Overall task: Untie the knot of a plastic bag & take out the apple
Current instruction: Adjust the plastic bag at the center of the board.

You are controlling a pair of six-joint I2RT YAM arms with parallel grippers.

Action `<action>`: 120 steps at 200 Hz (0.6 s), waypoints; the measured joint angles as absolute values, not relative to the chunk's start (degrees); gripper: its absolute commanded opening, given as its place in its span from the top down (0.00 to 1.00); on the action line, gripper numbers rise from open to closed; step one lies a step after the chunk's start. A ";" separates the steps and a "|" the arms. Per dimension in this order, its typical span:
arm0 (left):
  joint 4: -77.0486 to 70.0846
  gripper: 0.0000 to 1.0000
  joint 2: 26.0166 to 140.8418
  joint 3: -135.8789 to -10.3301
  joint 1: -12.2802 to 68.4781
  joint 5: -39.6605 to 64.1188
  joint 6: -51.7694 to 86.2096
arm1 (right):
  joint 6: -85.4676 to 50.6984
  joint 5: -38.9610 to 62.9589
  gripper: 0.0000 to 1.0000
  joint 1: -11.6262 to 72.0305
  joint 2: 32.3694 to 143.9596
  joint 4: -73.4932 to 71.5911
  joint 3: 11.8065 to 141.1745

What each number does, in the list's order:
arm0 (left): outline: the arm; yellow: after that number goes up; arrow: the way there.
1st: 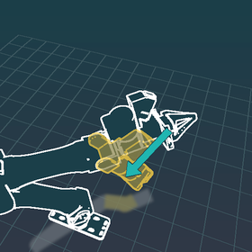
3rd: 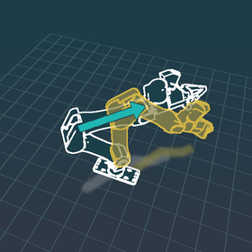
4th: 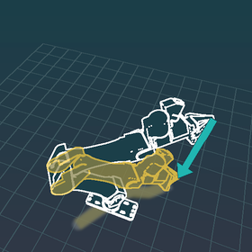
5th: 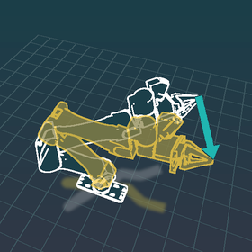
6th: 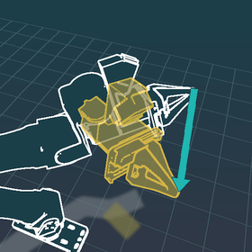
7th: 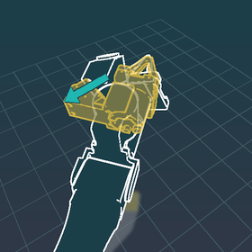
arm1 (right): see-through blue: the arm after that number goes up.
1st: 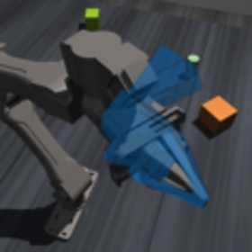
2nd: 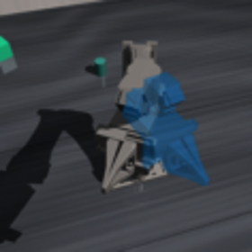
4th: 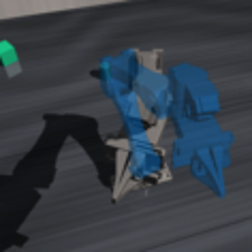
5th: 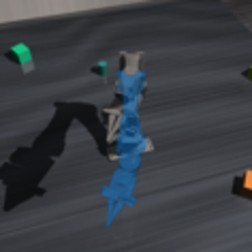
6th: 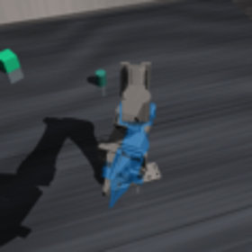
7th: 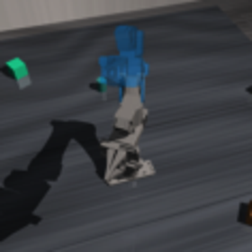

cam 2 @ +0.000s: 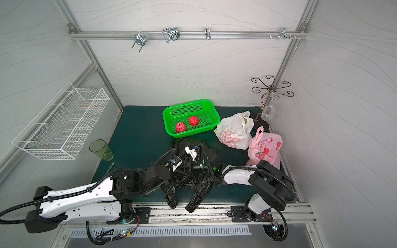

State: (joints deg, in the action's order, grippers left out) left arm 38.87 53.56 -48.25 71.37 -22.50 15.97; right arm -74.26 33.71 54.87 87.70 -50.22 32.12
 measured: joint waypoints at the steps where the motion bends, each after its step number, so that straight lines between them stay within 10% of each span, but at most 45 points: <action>1: 38.79 0.36 53.39 -48.10 71.37 -22.48 16.03 | -74.30 33.74 0.34 54.87 87.79 -50.37 32.14; 120: 39.68 0.45 55.11 -42.30 71.11 -26.72 24.40 | -81.30 34.61 0.36 55.05 93.36 -62.59 32.40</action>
